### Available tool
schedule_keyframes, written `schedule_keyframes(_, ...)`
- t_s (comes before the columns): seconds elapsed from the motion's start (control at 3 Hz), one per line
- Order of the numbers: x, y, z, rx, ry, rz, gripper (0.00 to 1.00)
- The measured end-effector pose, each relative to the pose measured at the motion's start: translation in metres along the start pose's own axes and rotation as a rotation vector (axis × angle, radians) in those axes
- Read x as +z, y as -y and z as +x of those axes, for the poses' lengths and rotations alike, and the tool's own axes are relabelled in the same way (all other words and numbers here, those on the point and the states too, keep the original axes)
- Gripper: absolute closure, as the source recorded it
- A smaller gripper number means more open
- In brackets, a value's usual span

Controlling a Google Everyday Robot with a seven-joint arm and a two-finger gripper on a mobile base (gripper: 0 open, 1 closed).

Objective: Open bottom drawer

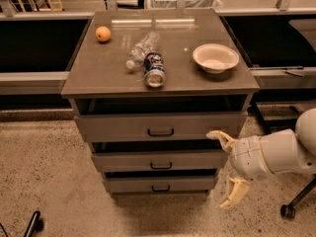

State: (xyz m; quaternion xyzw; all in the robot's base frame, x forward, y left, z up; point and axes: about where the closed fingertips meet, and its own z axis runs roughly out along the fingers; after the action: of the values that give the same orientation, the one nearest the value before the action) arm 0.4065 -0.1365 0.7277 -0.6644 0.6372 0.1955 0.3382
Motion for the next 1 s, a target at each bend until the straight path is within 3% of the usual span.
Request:
schedule_keyframes(0.33, 0.029, 0.001, 0.025, -0.003, 0.01, -0.028, 0.0)
schedule_keyframes(0.67, 0.092, -0.01, 0.079, 0.016, 0.04, -0.067, 0.0)
schedule_keyframes(1.0, 0.156, -0.034, 0.148, 0.104, 0.078, -0.084, 0.0)
